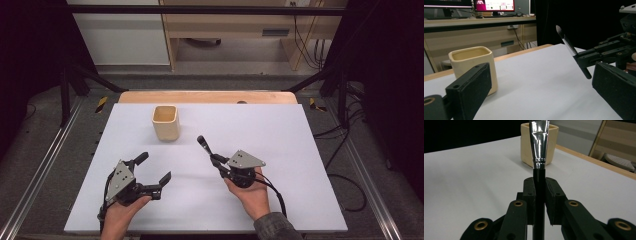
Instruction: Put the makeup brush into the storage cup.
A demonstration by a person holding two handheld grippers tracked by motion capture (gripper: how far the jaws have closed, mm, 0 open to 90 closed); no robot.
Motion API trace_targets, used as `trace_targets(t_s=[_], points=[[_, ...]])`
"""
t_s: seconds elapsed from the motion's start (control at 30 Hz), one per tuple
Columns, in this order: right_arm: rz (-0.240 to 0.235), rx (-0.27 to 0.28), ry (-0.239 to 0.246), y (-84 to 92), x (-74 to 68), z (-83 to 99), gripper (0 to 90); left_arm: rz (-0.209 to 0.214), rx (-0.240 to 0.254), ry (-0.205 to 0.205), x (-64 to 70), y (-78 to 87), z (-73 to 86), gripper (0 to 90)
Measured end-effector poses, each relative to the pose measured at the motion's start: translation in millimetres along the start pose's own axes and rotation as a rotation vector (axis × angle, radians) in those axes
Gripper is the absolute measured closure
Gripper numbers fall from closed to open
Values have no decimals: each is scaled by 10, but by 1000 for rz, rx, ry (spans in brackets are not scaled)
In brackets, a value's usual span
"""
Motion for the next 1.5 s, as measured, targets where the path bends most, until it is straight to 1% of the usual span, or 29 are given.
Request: trace_targets(t_s=[0.03, 0.07, 0.1, 0.13, 0.17, 0.23, 0.33, 0.4, 0.47, 0.5, 0.57, 0.6, 0.67, 0.7, 0.77, 0.83, 0.87, 0.93, 1.0, 1.1, 1.17, 1.2, 1.27, 1.33, 1.5], points=[[3, 7, -4, -7, -10, -10, 794, -1, 1, 4, 7, -5, -13, 20], [1, 15, -1, -18, -21, -18, 794, -6, -9, -2, 10, -12, -25, 16], [11, 15, 9, -31, -33, -22, 794, -13, -19, -1, 17, -26, -41, 15], [22, 20, 16, -43, -41, -23, 794, -15, -18, 4, 25, -40, -60, 16], [22, 23, 21, -50, -47, -23, 794, -8, -12, 6, 36, -55, -83, 16], [29, 31, 18, -45, -49, -31, 794, -4, -14, -7, 59, -86, -135, 19], [28, 37, 17, -36, -38, -36, 794, 5, -19, -20, 88, -141, -223, 21], [27, 37, 13, -37, -34, -36, 794, 7, -29, -37, 93, -186, -292, 21], [39, 18, 2, -50, -18, -26, 794, -2, -53, -92, 78, -252, -378, 21], [39, 12, 3, -63, -8, -19, 793, -6, -57, -100, 61, -283, -424, 22], [46, 13, -6, -83, 10, -14, 794, 11, -54, -84, 29, -333, -515, 23], [46, 19, -2, -89, 16, -19, 793, 12, -51, -80, 18, -352, -553, 23], [50, 31, -12, -87, 19, -33, 794, 19, -41, -65, 2, -380, -598, 23], [49, 34, -16, -87, 24, -35, 794, 30, -37, -47, 1, -396, -600, 23], [51, 41, -23, -95, 28, -33, 794, 41, -33, -26, 7, -430, -577, 23], [40, 44, -36, -99, 18, -27, 794, 77, -32, 27, 14, -470, -543, 27], [37, 46, -39, -97, 8, -25, 793, 90, -32, 43, 23, -480, -534, 29], [26, 62, -48, -94, -23, -37, 794, 83, -31, 24, 62, -471, -529, 46], [17, 69, -54, -104, -57, -53, 793, 87, -35, 4, 103, -465, -525, 52], [19, 69, -52, -114, -76, -57, 793, 90, -26, 11, 148, -458, -512, 66], [11, 71, -52, -118, -91, -57, 794, 111, -15, 18, 185, -456, -509, 71], [2, 74, -55, -118, -108, -61, 793, 125, -12, 12, 205, -456, -505, 84], [0, 75, -52, -114, -115, -64, 793, 149, -14, 8, 246, -456, -500, 89], [-4, 80, -43, -109, -133, -70, 794, 165, -10, 16, 288, -455, -501, 110], [-6, 84, -36, -106, -145, -76, 793, 169, -14, 9, 331, -467, -497, 112]])
Point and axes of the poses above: each handheld gripper's, and its own axes: y roughly backward along the jaws, z roughly out of its underside, x roughly to its right, the point moved 3 cm from there along -y, roughly forward along the jaws, and after that the axes turned 12 degrees about -x, right-handed, at the moved point
